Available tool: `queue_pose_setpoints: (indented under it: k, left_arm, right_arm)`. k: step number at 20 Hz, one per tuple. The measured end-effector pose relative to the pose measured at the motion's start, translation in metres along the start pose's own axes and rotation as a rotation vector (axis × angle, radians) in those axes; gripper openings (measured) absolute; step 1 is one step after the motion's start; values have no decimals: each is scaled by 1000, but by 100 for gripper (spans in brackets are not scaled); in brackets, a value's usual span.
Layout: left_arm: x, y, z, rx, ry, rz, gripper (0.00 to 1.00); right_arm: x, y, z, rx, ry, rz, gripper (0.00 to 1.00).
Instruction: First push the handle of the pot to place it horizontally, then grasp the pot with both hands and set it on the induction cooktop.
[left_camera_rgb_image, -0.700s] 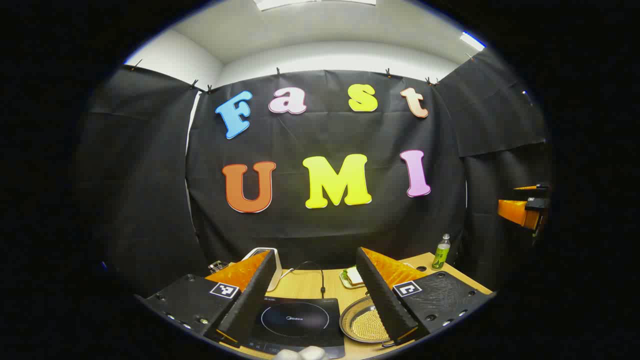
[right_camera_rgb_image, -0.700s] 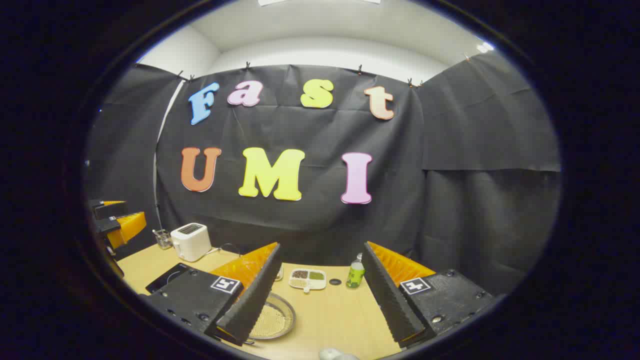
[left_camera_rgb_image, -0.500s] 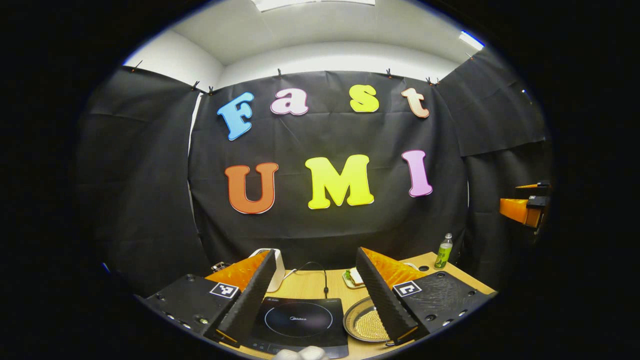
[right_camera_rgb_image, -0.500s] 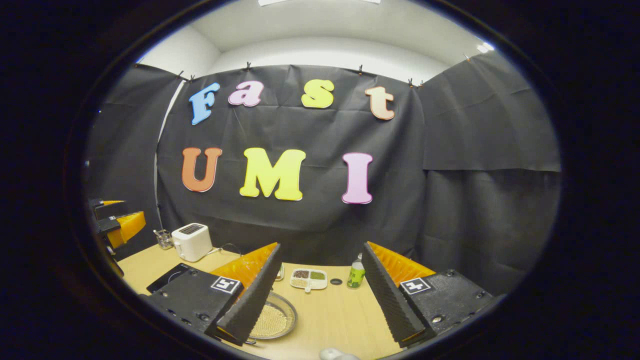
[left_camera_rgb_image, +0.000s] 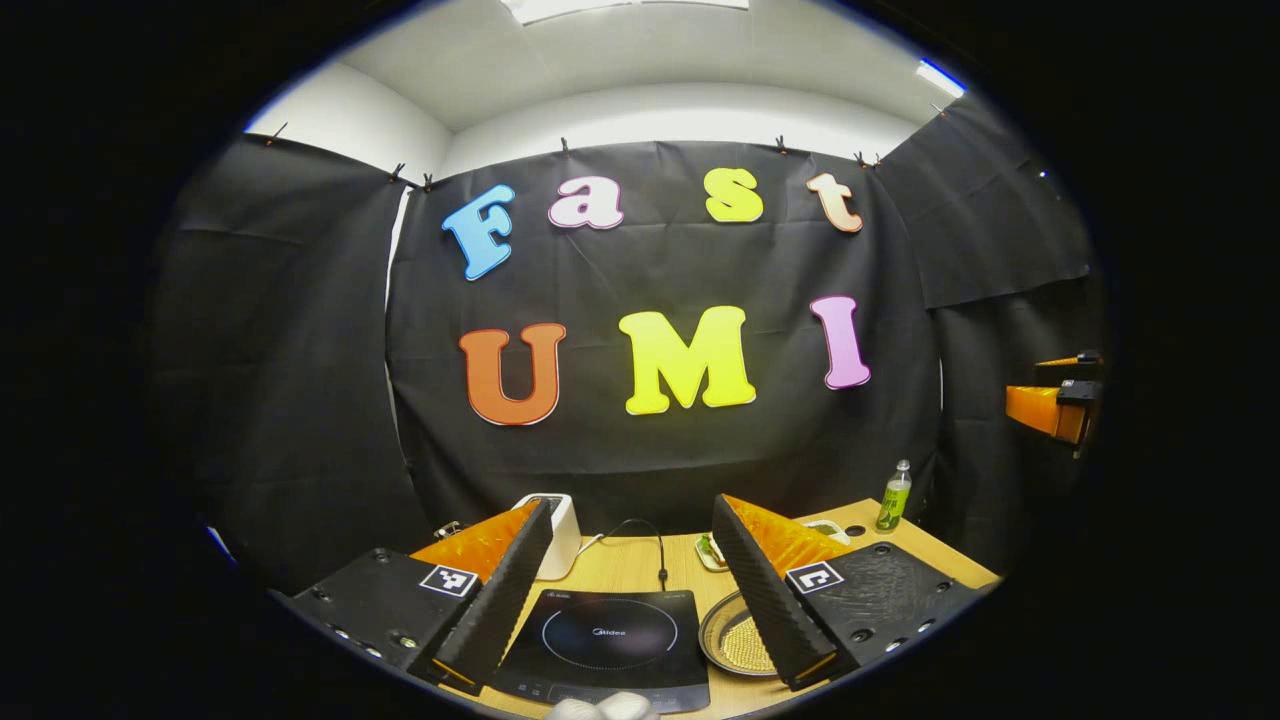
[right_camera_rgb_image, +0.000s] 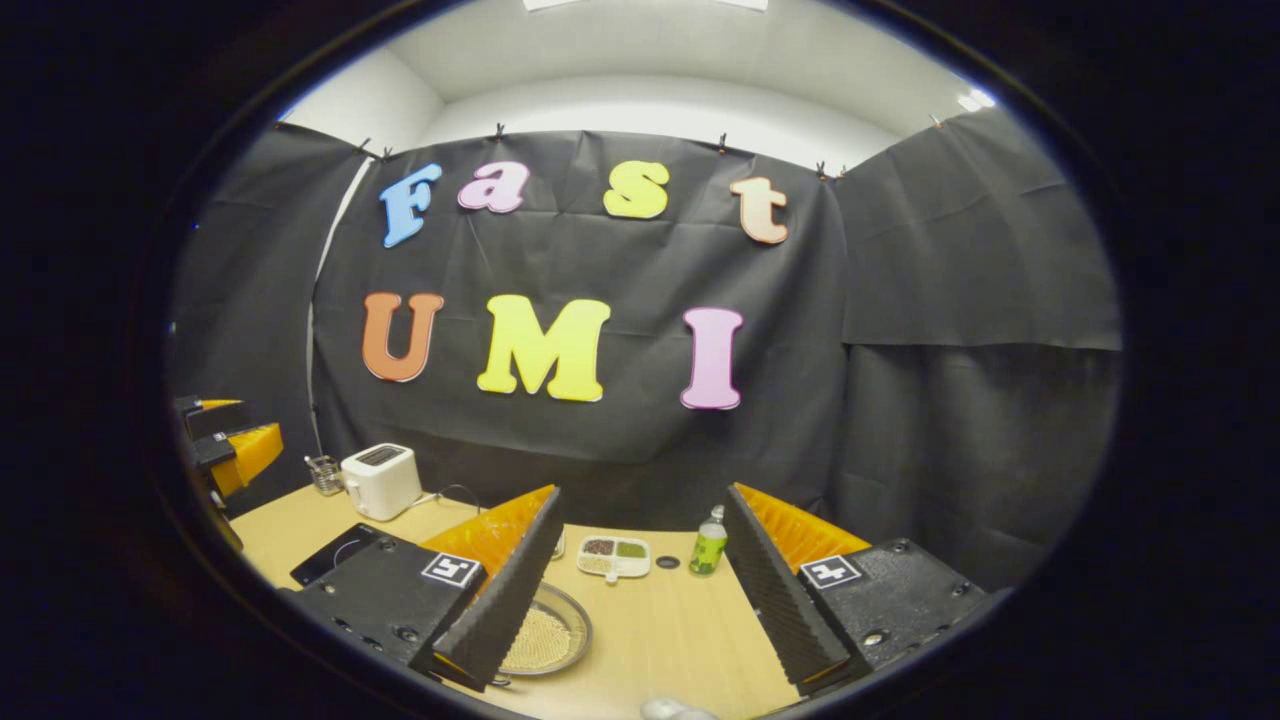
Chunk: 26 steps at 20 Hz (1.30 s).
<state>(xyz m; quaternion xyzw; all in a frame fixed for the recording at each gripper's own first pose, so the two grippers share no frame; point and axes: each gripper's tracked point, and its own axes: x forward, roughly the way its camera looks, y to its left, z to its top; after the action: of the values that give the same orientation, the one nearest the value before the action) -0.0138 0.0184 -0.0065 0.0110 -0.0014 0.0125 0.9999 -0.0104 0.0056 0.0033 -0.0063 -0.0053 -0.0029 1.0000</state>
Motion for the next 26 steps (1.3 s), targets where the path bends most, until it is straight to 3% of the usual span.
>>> queue_pose_setpoints:
  k: [4, 9, 12, 13, 15, 20, 23, 26]
  left_arm:
    - [-5, 4, -1, 0, -5, 5, 96]
    - [-12, 15, -14, 1, 14, 29, 96]
    - [-20, 25, -20, 5, 25, 56, 96]
    - [-22, 29, -23, 5, 30, 65, 96]
    - [-23, 36, -30, 7, 41, 85, 96]
    - [-34, 56, -45, 3, 69, 135, 96]
    - [-36, 67, -50, -1, 73, 162, 96]
    - [-41, 80, -53, 2, 75, 195, 96]
  right_arm:
    - [2, 19, 4, 9, -2, 46, 100]
    - [11, 67, 0, -8, 37, 156, 95]
    - [16, 106, -11, -30, 69, 251, 77]
    - [17, 118, -17, -39, 85, 282, 64]
    - [17, 143, -32, -55, 129, 343, 51]
    - [23, 191, -89, -59, 281, 451, 34]
    - [22, 209, -135, -59, 395, 482, 13]
    - [11, 224, -181, -43, 528, 526, 10]
